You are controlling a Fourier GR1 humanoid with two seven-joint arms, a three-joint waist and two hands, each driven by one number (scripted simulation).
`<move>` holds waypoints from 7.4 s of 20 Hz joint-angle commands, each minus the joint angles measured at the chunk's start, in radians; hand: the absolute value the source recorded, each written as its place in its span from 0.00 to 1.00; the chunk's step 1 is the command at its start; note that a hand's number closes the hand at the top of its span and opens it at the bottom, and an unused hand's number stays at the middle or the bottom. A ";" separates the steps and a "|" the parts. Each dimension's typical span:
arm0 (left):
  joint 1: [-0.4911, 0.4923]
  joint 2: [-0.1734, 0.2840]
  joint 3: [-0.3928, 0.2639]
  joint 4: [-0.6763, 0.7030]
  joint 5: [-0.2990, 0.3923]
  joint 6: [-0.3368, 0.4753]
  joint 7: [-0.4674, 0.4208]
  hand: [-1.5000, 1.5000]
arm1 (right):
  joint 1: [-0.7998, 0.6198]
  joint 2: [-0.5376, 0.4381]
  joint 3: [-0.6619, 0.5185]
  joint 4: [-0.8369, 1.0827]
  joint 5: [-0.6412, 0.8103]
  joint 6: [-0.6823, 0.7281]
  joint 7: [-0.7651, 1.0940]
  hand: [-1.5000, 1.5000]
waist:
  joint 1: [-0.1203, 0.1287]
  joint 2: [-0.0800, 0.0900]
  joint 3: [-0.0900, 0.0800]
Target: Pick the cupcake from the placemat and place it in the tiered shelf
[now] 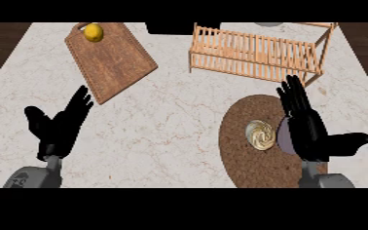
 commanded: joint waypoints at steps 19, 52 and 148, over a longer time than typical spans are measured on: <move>0.009 0.013 0.023 -0.328 -0.159 0.190 0.030 0.50 | -0.338 -0.435 -0.033 -0.035 -0.136 0.652 0.230 0.00 | -0.020 -0.013 0.000; 0.027 -0.075 0.080 -0.311 -0.247 0.137 -0.001 0.50 | -0.341 -0.337 0.499 -0.303 0.899 0.651 0.741 0.00 | -0.022 -0.001 0.001; 0.018 -0.254 0.204 -0.389 -0.442 0.007 0.110 0.50 | -0.671 0.151 -0.123 -0.003 1.461 -0.018 1.047 1.00 | -0.018 0.001 0.001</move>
